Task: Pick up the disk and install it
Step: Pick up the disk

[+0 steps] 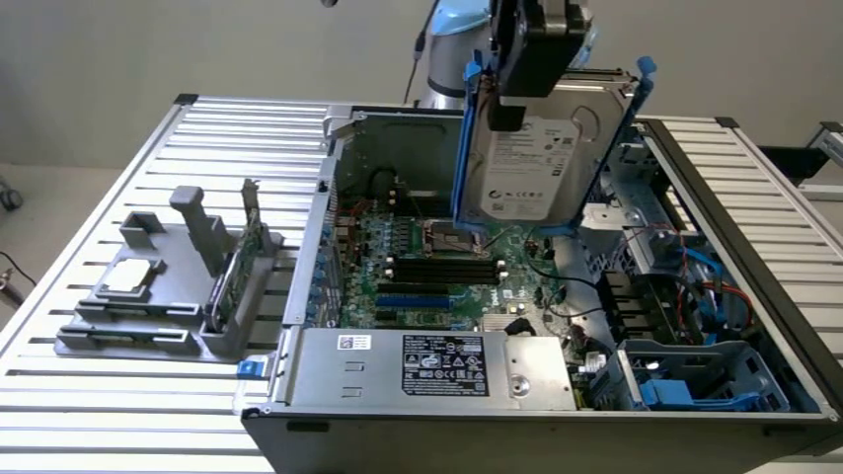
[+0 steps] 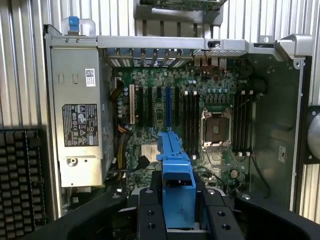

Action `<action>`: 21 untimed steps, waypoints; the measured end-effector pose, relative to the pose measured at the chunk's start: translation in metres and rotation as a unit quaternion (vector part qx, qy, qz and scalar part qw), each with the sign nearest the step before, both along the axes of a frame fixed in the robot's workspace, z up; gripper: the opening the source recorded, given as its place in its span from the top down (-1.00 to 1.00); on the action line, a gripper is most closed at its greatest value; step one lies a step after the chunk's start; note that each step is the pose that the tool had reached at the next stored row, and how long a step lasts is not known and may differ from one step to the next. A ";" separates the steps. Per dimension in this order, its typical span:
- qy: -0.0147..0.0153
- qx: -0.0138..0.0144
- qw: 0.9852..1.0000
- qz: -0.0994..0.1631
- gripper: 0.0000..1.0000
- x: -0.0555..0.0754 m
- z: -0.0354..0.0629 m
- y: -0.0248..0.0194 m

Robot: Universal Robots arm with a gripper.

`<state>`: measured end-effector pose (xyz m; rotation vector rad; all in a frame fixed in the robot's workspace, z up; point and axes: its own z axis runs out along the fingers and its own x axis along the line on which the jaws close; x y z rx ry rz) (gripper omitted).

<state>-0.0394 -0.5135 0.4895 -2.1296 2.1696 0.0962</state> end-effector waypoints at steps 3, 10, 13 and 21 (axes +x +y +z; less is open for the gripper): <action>0.000 0.000 1.000 0.000 0.35 0.011 -0.0003 -0.0064; 0.000 0.000 1.000 0.000 0.35 0.033 -0.0014 -0.0242; 0.000 0.000 1.000 0.000 0.35 0.039 -0.0019 -0.0330; 0.000 0.000 1.000 0.000 0.35 0.054 -0.0033 -0.0591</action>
